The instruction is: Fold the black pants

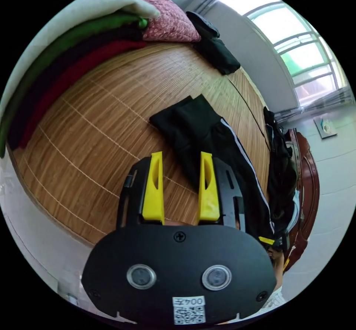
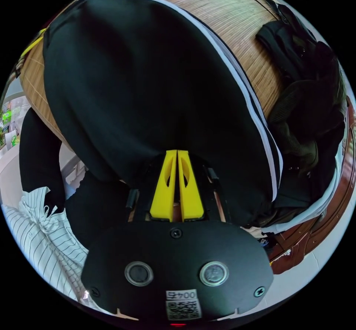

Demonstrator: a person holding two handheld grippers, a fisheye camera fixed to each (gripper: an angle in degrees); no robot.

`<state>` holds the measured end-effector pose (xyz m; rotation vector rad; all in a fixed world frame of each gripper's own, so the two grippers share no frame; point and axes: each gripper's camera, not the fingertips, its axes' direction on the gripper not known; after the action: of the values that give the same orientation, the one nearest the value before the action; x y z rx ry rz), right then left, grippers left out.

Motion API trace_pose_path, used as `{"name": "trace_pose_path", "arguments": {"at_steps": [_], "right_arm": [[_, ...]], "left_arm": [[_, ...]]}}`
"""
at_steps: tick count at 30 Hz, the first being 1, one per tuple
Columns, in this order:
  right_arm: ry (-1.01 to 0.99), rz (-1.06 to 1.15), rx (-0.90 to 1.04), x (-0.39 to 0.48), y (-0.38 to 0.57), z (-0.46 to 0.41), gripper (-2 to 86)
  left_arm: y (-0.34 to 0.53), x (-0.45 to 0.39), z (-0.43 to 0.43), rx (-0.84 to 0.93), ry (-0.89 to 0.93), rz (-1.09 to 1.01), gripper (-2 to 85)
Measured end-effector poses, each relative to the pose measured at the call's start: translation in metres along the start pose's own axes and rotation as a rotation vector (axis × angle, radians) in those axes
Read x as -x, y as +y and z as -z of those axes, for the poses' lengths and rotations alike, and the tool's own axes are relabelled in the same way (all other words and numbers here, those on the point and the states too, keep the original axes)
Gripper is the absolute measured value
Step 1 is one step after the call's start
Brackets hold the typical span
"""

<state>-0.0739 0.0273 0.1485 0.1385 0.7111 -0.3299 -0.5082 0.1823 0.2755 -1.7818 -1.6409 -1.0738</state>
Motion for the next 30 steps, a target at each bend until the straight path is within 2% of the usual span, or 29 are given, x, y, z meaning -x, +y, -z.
{"name": "trace_pose_path", "arguments": {"at_steps": [4, 6, 10, 14, 20, 24, 27, 30], "right_arm": [[0.031, 0.01, 0.006, 0.005, 0.014, -0.002, -0.8], [0.02, 0.007, 0.0, 0.002, 0.023, -0.003, -0.8], [-0.025, -0.02, -0.045, -0.009, 0.052, -0.005, -0.8], [-0.031, -0.046, -0.117, -0.014, 0.088, -0.008, -0.8], [0.027, -0.034, -0.287, -0.005, 0.155, -0.005, -0.7], [-0.005, 0.068, -0.393, 0.024, 0.197, 0.007, -0.7], [0.04, 0.081, -0.5, 0.046, 0.23, 0.017, -0.7], [0.094, -0.05, -0.666, 0.049, 0.283, 0.033, -0.7]], "left_arm": [[0.022, -0.007, 0.016, -0.105, 0.079, 0.061, 14.2], [0.026, -0.012, 0.016, -0.098, 0.13, 0.078, 13.5], [0.041, -0.017, 0.015, -0.094, 0.195, 0.131, 7.4], [0.062, -0.018, 0.037, -0.116, 0.156, 0.134, 4.3], [0.107, -0.004, 0.129, -0.129, 0.073, 0.034, 3.5], [0.155, 0.061, 0.211, -0.16, -0.009, 0.029, 5.2], [0.187, 0.136, 0.259, -0.186, 0.089, 0.143, 7.9], [0.222, 0.185, 0.3, -0.241, 0.191, 0.234, 9.9]]}}
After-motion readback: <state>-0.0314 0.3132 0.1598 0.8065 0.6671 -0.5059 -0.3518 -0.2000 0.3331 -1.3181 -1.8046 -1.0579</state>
